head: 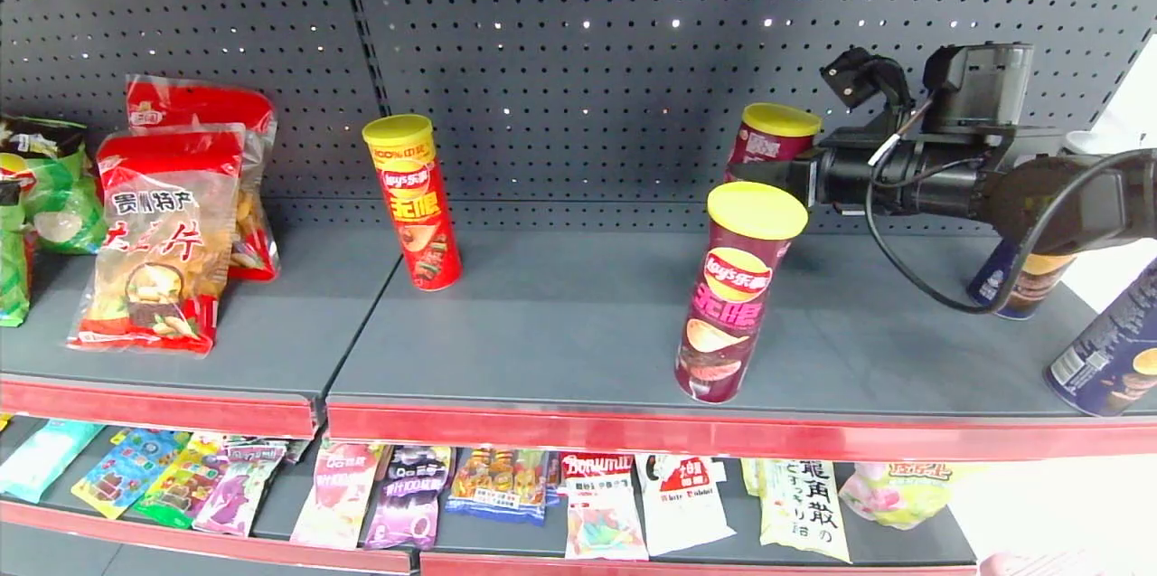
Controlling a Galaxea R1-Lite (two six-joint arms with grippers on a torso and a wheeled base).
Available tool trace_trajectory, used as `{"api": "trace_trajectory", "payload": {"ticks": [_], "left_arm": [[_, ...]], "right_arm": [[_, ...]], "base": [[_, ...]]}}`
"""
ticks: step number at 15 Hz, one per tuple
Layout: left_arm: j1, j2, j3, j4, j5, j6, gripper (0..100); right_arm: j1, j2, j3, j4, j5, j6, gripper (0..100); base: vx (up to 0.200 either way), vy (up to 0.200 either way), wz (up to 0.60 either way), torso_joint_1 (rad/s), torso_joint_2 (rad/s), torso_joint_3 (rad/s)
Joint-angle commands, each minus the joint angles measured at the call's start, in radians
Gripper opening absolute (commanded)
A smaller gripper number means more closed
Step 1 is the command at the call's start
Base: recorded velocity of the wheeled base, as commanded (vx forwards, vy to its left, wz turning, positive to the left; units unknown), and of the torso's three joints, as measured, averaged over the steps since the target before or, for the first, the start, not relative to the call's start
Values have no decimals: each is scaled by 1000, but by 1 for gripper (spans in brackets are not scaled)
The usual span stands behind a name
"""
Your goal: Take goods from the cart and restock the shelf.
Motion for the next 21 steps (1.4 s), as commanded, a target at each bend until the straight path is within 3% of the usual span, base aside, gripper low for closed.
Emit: {"api": "trace_trajectory", "payload": {"ticks": [1,18,19,21], "left_arm": [[0,4,0,2,1,0,100],[0,4,0,0,3,0,100],[0,4,0,0,3,0,100],[0,4,0,0,0,0,100]], "right_arm": [[14,26,-36,-1,6,0,0],[30,62,-38,1,0,-32,0],[30,62,-38,1,-1,-32,100],[30,59,-32,1,-1,-32,100]], "base": [[0,0,0,0,0,0],[0,0,0,0,0,0],[0,0,0,0,0,0],[0,0,0,0,0,0]]}}
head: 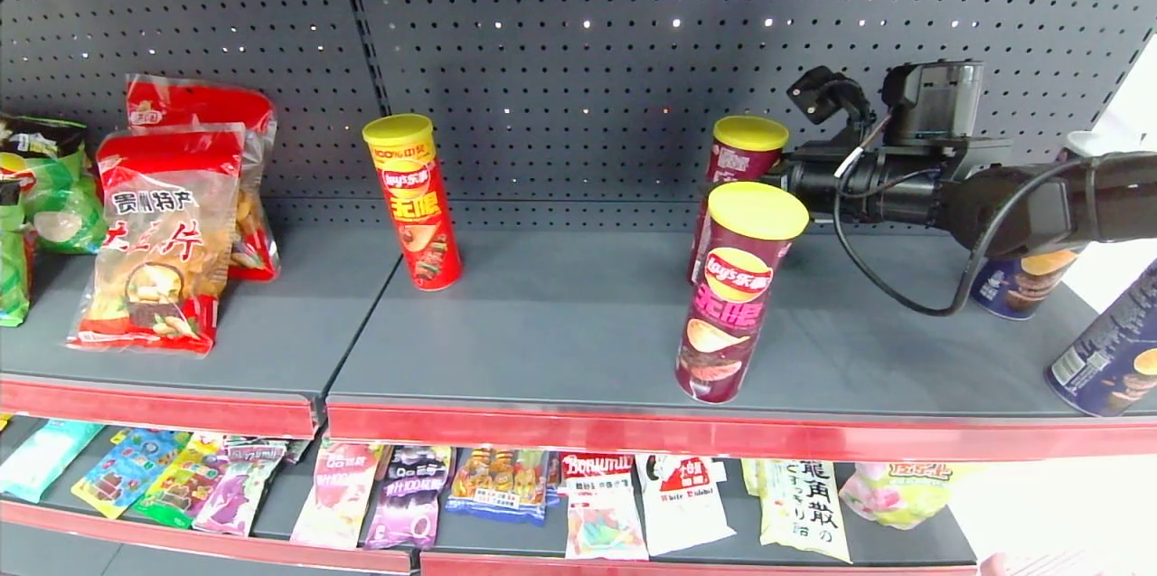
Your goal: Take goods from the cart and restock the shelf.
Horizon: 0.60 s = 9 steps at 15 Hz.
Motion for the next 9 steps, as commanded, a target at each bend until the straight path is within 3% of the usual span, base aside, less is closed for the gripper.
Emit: {"api": "trace_trajectory", "payload": {"ticks": [1,5,9], "left_arm": [[0,2,0,1,-1,0,100],[0,2,0,0,1,-2,100],[0,2,0,1,-8,0,100]], "right_arm": [[1,-4,2,0,1,-1,100],[1,-24,7,-2,-15,2,100],[-8,-135,111,-2,-64,7,100]], "base": [[0,0,0,0,0,0],[0,0,0,0,0,0],[0,0,0,0,0,0]]}}
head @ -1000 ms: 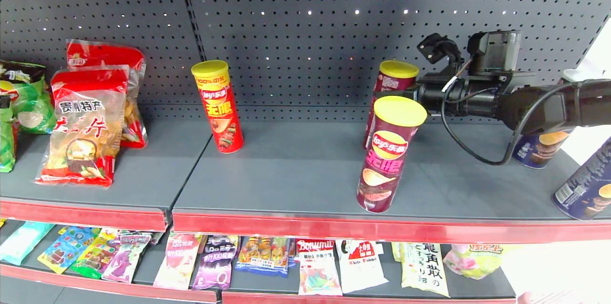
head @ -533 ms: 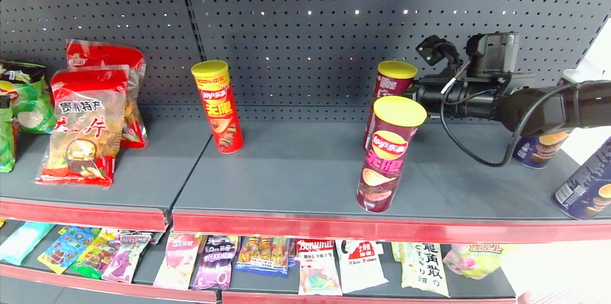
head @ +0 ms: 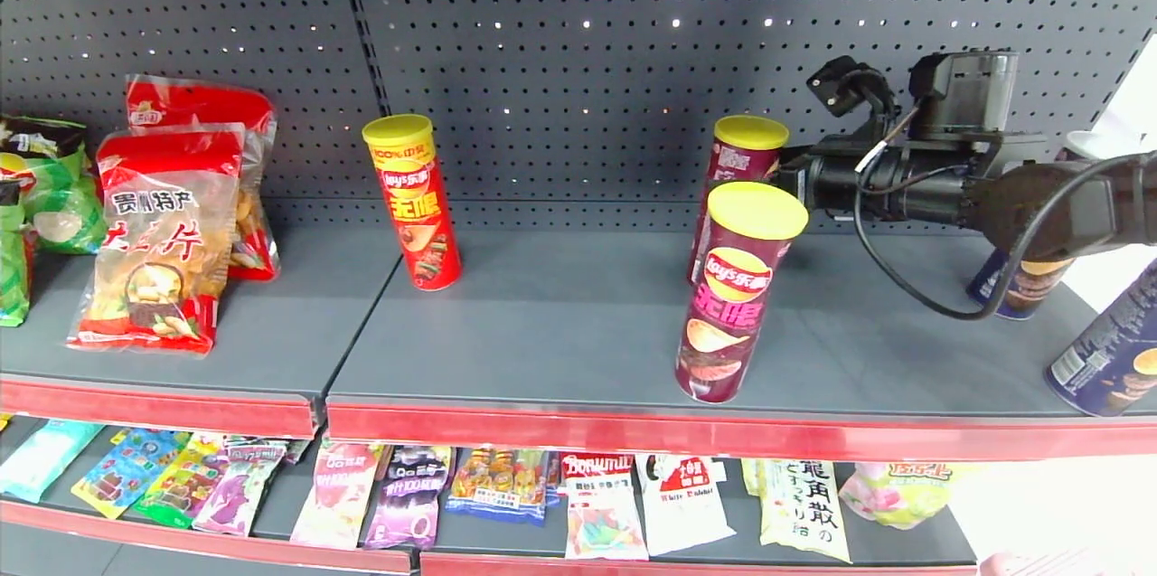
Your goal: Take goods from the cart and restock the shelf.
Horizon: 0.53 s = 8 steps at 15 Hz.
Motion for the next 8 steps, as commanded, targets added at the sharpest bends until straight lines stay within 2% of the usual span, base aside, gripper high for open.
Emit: {"api": "trace_trajectory", "payload": {"ticks": [1,8], "left_arm": [[0,2,0,1,0,0,100],[0,2,0,1,-2,0,100]], "right_arm": [[-3,-80,67,0,-10,2,100],[-40,-261,309,-1,-65,5,100]], "base": [[0,0,0,0,0,0],[0,0,0,0,0,0]]}}
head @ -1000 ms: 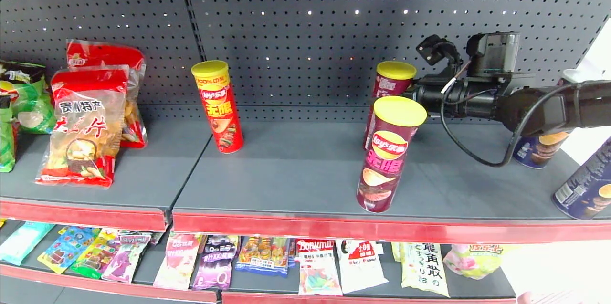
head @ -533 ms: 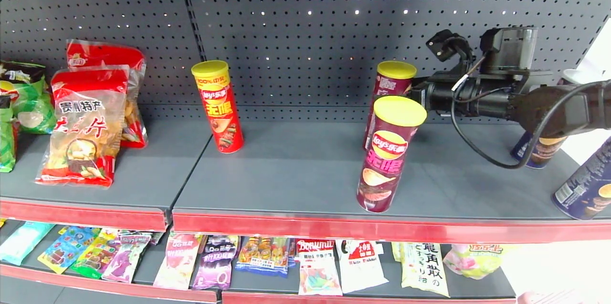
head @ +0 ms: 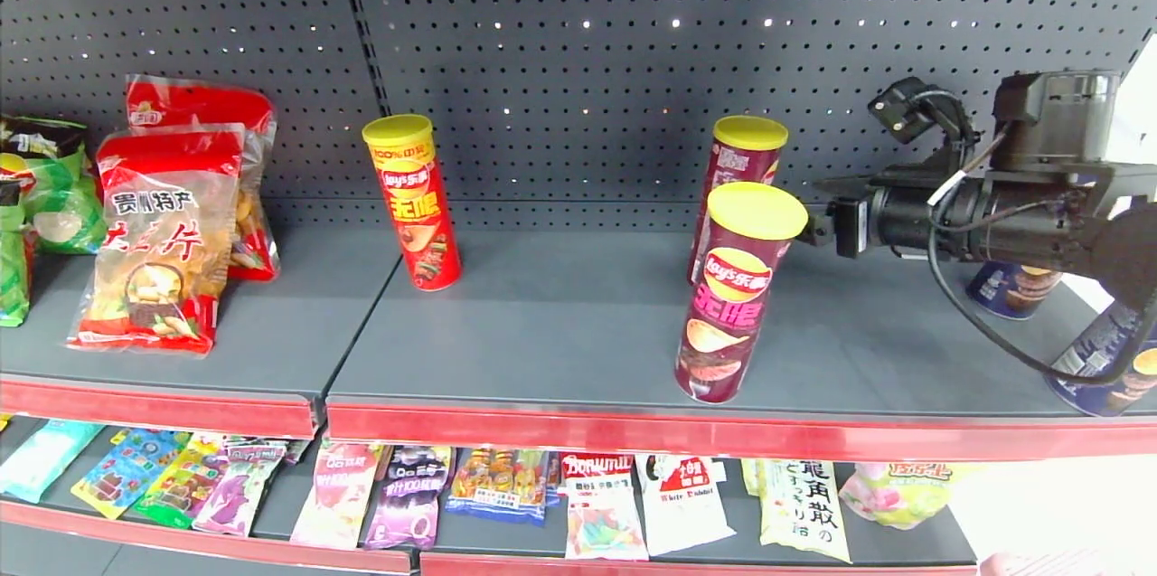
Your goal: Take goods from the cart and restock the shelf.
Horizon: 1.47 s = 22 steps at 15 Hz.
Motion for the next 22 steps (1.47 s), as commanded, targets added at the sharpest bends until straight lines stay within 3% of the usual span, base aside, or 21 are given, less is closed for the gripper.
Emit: {"api": "trace_trajectory", "payload": {"ticks": [1,7,9,15,22], "left_arm": [[0,2,0,1,1,-2,100],[0,2,0,1,1,-5,100],[0,2,0,1,-1,-5,100],[0,2,0,1,-1,-5,100],[0,2,0,1,-1,-3,100]], "right_arm": [[-14,-80,67,-1,-8,0,100],[-24,-244,282,0,-21,18,100],[20,-339,365,0,-8,23,100],[174,-407,371,-1,-4,46,100],[240,-359,350,-1,-14,44,100]], "base": [[0,0,0,0,0,0],[0,0,0,0,0,0],[0,0,0,0,0,0],[0,0,0,0,0,0],[0,0,0,0,0,0]]}}
